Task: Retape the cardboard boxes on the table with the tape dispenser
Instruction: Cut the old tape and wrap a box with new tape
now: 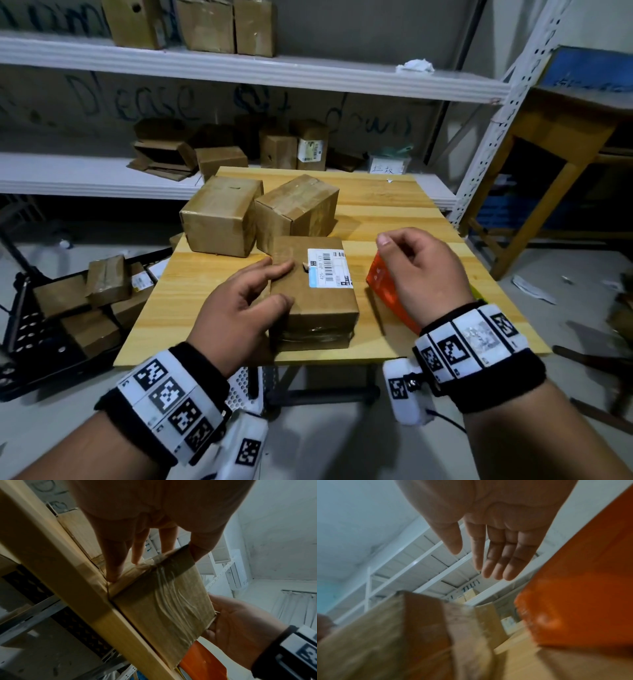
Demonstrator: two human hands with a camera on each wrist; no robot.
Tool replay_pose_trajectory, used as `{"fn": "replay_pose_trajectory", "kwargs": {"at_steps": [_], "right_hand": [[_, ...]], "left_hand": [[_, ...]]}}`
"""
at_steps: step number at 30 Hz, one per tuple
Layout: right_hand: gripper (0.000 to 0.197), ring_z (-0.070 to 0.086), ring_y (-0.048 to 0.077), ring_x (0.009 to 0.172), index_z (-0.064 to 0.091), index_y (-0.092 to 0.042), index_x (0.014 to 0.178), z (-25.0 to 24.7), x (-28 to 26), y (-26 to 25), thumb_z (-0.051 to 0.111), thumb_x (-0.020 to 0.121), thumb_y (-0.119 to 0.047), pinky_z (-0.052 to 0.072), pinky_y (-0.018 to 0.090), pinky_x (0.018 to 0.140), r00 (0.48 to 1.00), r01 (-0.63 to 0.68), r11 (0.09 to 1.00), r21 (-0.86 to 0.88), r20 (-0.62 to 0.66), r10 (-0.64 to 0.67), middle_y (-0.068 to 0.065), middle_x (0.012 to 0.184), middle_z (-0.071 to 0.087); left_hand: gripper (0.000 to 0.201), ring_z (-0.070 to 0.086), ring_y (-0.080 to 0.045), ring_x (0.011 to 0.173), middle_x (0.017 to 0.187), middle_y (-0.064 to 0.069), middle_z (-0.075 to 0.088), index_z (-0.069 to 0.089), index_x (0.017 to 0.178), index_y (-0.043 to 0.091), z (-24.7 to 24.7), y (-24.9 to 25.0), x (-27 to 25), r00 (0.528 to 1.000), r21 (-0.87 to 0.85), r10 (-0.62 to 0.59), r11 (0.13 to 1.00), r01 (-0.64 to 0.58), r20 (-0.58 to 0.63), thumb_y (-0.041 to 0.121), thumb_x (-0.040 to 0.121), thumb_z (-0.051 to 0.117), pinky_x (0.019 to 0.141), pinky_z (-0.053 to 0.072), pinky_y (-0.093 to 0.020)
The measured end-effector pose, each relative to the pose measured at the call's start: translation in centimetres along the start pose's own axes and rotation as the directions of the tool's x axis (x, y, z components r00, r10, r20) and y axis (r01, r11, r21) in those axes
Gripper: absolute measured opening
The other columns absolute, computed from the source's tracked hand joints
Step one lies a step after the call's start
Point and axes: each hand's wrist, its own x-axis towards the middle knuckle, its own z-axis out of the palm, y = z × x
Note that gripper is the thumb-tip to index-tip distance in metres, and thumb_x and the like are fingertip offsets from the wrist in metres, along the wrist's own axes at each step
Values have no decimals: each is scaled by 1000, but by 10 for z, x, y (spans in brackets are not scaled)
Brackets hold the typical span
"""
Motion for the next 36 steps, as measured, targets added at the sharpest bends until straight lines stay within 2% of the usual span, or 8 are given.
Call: {"fn": "replay_pose_trajectory", "kwargs": {"at_steps": [4, 7, 12, 18, 22, 28, 32, 36], "right_hand": [[45, 62, 19, 105, 68, -28, 125, -12, 4, 18, 60, 95, -60, 51, 36, 91, 998, -17, 911, -412, 42, 38, -4, 112, 67], [65, 60, 30, 117, 61, -27, 134, -15, 3, 30, 58, 88, -73, 51, 42, 98, 993, -31, 758, -652, 64, 96, 8, 124, 64], [67, 65, 29, 109, 48, -30, 141, -18, 1, 33, 56, 90, -73, 53, 39, 85, 967, -4, 599, -801, 149, 206, 4, 122, 67], [46, 67, 30, 110, 48, -24, 142, -17, 1, 35, 57, 101, -42, 53, 40, 86, 985, 19, 657, -754, 127, 117, 5, 123, 70], [47, 65, 30, 115, 45, -27, 150, -33, 2, 24, 51, 105, -40, 50, 40, 92, 996, 12, 762, -647, 72, 45, 4, 131, 68], [46, 64, 7, 85, 63, -34, 136, -55, -5, 3, 52, 93, -46, 55, 32, 73, 962, 265, 919, -293, 16, -272, -8, 105, 71], [50, 59, -11, 78, 76, -29, 113, -53, -14, -7, 43, 88, -57, 39, 8, 59, 902, 411, 889, -200, -53, -429, -13, 88, 70], [32, 66, -10, 83, 70, -45, 94, -46, -18, -15, 53, 88, -72, 44, 4, 66, 885, 454, 884, -115, -60, -462, -27, 83, 69]], "left_hand": [[44, 53, 1, 131, 149, 10, 55, 73, 127, 38, 0, -1, 5, 999, -33, -40, 999, 40, 10, 13, 90, 76, 118, 41, -45], [49, 52, 0, 133, 149, 10, 56, 71, 130, 37, 1, -1, 4, 999, -34, -33, 999, 33, 17, 11, 89, 76, 120, 40, -43], [57, 61, -12, 128, 140, 10, 65, 68, 134, 41, 2, -4, 4, 999, -99, -47, 994, 47, 3, 20, 84, 83, 111, 49, -44], [62, 62, -16, 128, 136, 5, 68, 67, 135, 39, 2, -4, 3, 998, -173, -60, 983, 57, -14, 11, 82, 82, 105, 55, -43], [69, 60, -11, 131, 140, 9, 65, 66, 133, 46, -1, -2, 6, 1000, -177, -7, 984, 4, -17, 13, 74, 86, 106, 53, -45], [20, 72, -26, 106, 109, -5, 77, 77, 105, 23, -8, 27, 5, 928, -309, 181, 907, -286, -326, 12, 88, 75, 91, 57, -44], [17, 73, -32, 97, 110, -17, 76, 79, 102, 20, -6, 45, 10, 971, -511, 84, 838, -191, -225, 23, 87, 70, 76, 58, -38], [45, 72, -33, 95, 118, -22, 73, 70, 118, 5, 0, 54, 7, 999, -608, 22, 793, -35, -30, 36, 86, 75, 71, 61, -35]]}}
